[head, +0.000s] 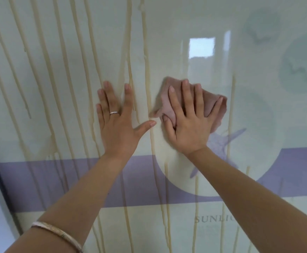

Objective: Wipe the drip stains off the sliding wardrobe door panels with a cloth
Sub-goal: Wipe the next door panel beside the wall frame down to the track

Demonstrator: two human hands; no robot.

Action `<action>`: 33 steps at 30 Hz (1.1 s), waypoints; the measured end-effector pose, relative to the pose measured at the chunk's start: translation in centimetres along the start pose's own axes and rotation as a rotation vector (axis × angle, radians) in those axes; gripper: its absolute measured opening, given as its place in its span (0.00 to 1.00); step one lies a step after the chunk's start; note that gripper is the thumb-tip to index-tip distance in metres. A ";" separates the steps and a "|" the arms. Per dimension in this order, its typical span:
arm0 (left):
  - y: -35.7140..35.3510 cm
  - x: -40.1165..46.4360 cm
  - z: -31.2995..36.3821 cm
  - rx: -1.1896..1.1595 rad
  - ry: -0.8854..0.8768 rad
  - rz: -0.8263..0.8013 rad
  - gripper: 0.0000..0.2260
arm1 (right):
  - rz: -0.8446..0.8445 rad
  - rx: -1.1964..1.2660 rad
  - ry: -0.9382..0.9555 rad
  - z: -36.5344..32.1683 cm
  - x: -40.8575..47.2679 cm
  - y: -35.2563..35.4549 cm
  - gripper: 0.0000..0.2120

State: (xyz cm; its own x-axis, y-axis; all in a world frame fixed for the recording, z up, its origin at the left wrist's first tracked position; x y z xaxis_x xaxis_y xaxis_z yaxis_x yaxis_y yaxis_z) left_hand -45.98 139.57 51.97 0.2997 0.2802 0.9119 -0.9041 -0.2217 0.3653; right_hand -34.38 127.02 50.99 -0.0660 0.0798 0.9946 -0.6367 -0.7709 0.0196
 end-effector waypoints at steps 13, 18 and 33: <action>-0.1 -0.1 -0.2 0.034 -0.041 0.063 0.42 | 0.010 -0.087 -0.020 1.5 -0.1 0.3 0.28; -0.1 0.0 -0.2 0.016 -0.035 0.056 0.42 | -0.083 -0.104 -0.001 0.5 -8.0 -0.2 0.29; -0.1 -0.1 -0.1 0.030 -0.023 0.045 0.44 | -0.085 -0.089 0.089 4.0 -5.5 0.6 0.30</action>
State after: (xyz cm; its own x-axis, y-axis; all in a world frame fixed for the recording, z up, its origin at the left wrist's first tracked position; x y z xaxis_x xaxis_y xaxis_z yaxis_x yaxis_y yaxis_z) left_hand -45.98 139.70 51.87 0.2664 0.2483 0.9313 -0.9073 -0.2616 0.3293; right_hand -31.33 123.65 45.98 -0.0738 0.2012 0.9768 -0.7082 -0.7001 0.0907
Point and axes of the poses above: each hand's wrist, its own x-axis towards the middle knuckle, its own y-axis out of the back of the hand, z = x × y, the point moved 3 cm from there along x, towards the middle knuckle, and after that the axes turned 1 degree about x, right-handed, at the moved point
